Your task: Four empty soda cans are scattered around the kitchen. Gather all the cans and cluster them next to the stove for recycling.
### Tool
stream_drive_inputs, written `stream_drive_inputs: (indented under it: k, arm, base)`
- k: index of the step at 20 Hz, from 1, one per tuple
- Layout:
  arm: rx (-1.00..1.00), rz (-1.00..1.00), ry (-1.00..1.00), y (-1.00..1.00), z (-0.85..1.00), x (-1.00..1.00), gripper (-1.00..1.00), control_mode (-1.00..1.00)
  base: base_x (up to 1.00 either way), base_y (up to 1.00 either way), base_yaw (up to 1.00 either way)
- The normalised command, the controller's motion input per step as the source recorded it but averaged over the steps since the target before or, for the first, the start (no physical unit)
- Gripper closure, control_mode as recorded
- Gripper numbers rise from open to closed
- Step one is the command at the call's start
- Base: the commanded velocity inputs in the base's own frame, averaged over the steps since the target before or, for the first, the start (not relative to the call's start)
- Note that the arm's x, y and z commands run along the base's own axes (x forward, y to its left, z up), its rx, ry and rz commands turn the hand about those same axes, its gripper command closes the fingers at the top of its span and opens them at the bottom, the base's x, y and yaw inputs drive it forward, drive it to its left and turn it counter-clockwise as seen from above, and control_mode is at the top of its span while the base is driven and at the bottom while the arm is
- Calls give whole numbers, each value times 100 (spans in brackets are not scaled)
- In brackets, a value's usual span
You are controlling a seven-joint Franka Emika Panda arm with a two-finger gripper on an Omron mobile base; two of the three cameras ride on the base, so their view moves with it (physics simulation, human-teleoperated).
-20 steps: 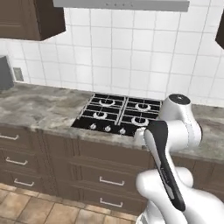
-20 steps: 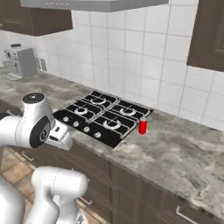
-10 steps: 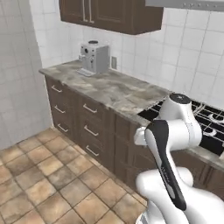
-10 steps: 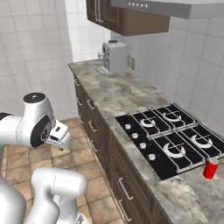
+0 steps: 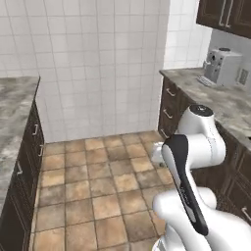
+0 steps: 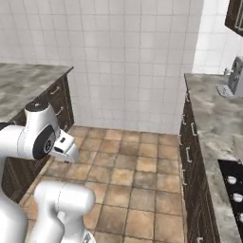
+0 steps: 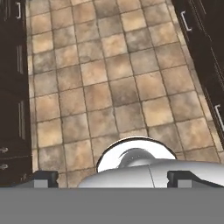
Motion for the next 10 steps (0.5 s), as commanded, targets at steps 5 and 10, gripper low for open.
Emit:
stream_drive_inputs:
  k: [5,10]
  arm:
    - [0,0,0,0,0,0,-100,100]
    - [0,0,0,0,0,0,-100,100]
  base:
    - [1,29,95]
    - [-8,20,82]
